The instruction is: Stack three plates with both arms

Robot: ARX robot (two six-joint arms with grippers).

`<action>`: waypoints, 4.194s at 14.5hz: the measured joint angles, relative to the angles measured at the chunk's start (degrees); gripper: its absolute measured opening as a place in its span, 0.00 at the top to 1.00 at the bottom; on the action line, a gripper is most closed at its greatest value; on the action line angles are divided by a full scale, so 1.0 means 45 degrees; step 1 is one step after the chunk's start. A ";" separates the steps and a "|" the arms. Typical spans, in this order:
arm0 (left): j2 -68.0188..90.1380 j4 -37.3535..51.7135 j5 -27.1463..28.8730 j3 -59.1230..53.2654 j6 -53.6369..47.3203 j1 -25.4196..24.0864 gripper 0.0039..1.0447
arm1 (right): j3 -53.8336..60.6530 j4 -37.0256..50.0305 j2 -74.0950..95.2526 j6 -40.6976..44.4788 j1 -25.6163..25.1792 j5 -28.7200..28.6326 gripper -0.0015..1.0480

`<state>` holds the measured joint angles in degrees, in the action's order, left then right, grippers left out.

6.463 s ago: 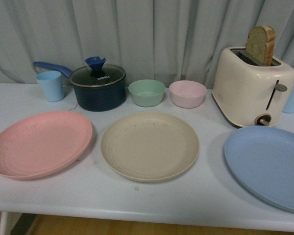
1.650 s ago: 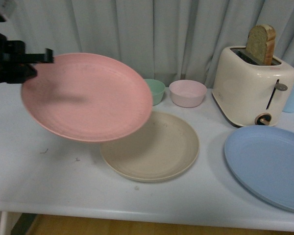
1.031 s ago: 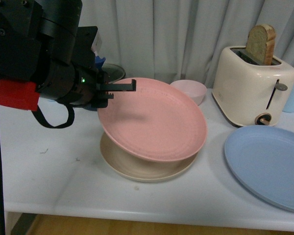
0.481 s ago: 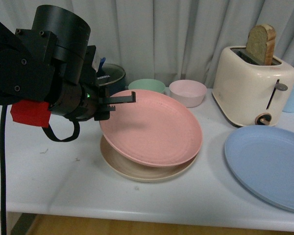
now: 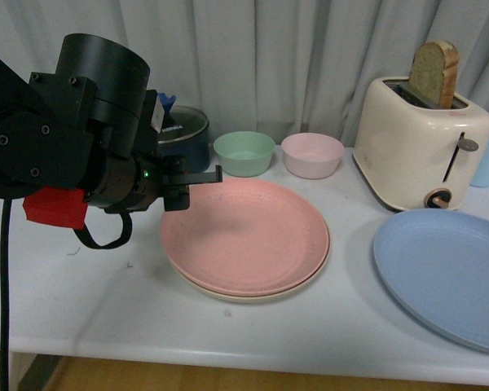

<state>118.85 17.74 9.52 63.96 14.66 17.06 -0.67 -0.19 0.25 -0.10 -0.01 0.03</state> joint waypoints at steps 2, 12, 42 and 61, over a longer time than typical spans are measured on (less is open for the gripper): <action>-0.0772 0.0262 -0.0364 -0.0335 0.0355 0.0024 0.45 | 0.0000 -0.0005 0.0000 0.0000 0.0000 -0.0005 0.06; -1.0054 0.7460 0.5022 -0.9122 -0.2880 0.3099 0.55 | 0.0000 0.0000 0.0000 -0.0005 0.0000 0.0024 0.06; -2.5733 -0.3978 -0.2147 -1.4066 -0.3079 -0.3764 0.99 | 0.0000 -0.0005 -0.0005 -0.0005 0.0000 0.0000 0.06; -2.6311 -0.3988 -0.2108 -1.4066 -0.3084 -0.3764 0.06 | -0.3419 0.9296 1.2172 -0.1311 -0.5527 -0.6309 0.06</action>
<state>0.45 -0.21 0.03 0.67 0.78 0.12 -16.05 41.65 55.02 -6.00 -24.88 -28.36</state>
